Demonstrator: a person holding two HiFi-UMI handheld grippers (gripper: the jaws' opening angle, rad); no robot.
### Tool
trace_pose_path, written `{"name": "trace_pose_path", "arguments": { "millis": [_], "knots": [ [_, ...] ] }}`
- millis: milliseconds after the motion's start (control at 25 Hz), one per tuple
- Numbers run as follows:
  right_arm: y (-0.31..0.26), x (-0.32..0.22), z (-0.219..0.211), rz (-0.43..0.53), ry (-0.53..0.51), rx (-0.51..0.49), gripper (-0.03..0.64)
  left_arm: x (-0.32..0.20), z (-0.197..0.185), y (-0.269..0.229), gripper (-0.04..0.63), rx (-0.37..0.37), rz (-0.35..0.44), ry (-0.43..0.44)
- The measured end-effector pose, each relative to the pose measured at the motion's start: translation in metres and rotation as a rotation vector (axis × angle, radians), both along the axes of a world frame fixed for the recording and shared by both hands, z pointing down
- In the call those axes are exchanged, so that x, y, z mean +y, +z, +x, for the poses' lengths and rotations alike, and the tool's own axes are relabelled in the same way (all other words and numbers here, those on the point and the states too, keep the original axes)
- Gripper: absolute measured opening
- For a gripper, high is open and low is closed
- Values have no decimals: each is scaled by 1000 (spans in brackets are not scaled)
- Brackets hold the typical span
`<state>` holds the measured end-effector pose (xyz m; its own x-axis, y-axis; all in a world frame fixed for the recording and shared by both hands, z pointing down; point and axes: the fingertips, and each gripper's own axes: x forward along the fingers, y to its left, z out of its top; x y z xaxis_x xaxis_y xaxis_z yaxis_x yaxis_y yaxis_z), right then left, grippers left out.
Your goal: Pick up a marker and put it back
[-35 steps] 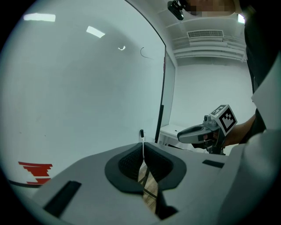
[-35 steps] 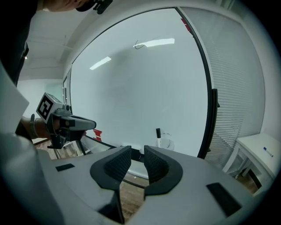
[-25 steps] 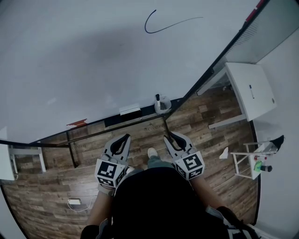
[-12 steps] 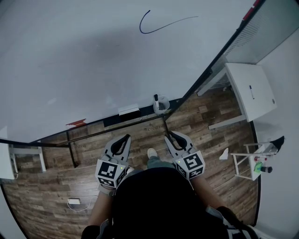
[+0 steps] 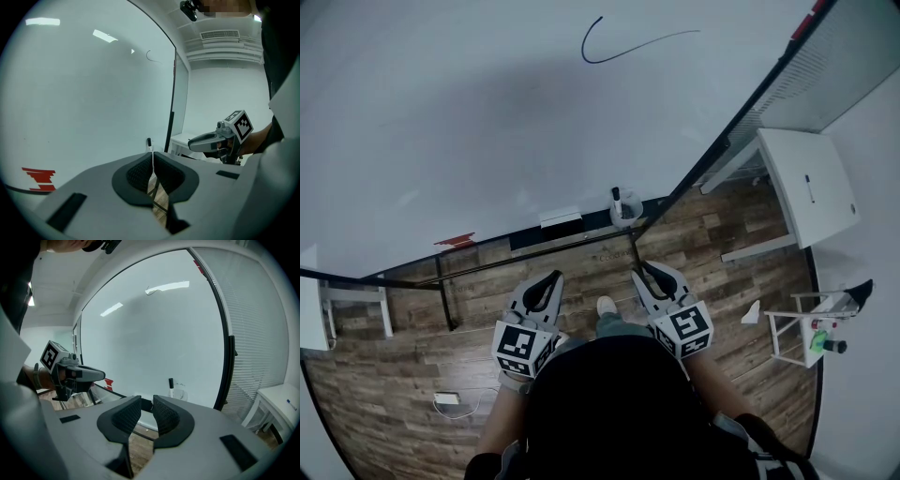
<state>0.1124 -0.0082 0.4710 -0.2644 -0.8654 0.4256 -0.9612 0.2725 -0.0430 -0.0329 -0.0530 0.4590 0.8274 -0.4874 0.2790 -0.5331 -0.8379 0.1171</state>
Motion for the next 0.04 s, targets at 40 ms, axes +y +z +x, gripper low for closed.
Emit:
{"name": "trace_pose_path", "arguments": {
  "millis": [40],
  "knots": [
    [0,0,0,0,0,0,101,0,0,0,25,0,-2,-6]
  ]
}}
